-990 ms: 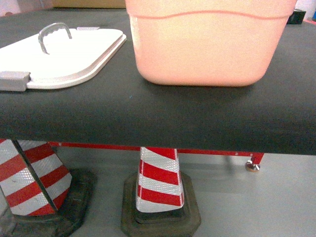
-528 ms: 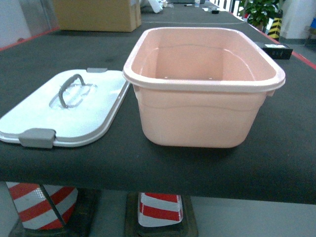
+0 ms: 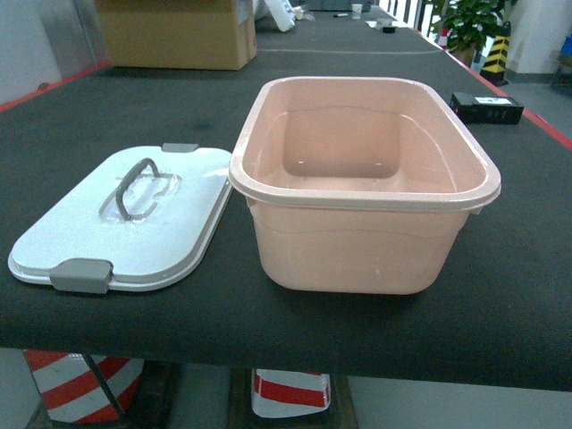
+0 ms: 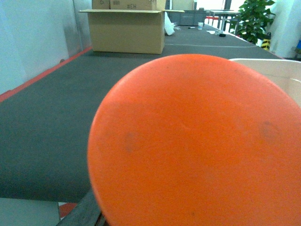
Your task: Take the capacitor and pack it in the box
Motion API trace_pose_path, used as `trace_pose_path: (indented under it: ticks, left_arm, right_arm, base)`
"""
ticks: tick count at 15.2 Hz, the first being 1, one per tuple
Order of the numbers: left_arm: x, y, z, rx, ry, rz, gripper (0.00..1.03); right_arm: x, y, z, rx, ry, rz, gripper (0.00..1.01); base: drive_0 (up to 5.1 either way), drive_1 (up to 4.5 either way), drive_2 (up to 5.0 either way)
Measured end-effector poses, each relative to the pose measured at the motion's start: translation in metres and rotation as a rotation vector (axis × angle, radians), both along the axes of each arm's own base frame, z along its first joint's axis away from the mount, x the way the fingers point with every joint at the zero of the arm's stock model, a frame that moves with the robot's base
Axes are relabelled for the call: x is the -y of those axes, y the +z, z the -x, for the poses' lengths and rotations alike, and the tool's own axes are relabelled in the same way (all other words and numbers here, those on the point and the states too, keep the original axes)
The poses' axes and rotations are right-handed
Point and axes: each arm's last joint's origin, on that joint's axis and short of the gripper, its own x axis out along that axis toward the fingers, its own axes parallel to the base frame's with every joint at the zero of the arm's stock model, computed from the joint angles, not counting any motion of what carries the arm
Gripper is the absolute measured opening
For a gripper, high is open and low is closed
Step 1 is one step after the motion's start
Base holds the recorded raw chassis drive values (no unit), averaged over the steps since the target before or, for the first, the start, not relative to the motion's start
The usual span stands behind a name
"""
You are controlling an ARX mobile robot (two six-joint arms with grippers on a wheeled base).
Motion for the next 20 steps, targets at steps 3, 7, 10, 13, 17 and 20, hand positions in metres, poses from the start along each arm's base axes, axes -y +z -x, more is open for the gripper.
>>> trace_pose_path:
  ticks: [3,7,10,13,17,20]
  left_arm:
    - [0.0,0.0,0.0,0.0,0.0,0.0,0.44]
    - [0.0,0.0,0.0,0.0,0.0,0.0,0.44]
    - [0.016,0.017,-0.015,0.115,0.106,0.02,0.44]
    - [0.055,0.064,-0.099,0.233,0.028,0.023,0.44]
    - [0.165,0.047,-0.229,0.035,-0.288,-0.014,0.44]
    - [0.224,0.055,-0.273,0.028,-0.383,0.002,0.44]
  right_arm:
    - [0.0,0.0,0.0,0.0,0.0,0.0,0.98]
    - [0.0,0.0,0.0,0.0,0.0,0.0,0.98]
    - [0.0,0.0,0.0,0.0,0.0,0.0,0.98]
    - [0.0,0.0,0.0,0.0,0.0,0.0,0.98]
    - [0.0,0.0,0.0,0.0,0.0,0.0,0.98]
    - [0.0,0.0,0.0,0.0,0.0,0.0,0.98]
  base:
    - [0.0,0.0,0.0]
    - [0.0,0.0,0.0]
    - [0.0,0.0,0.0]
    - [0.0,0.0,0.0]
    - [0.0,0.0,0.0]
    - [0.0,0.0,0.0]
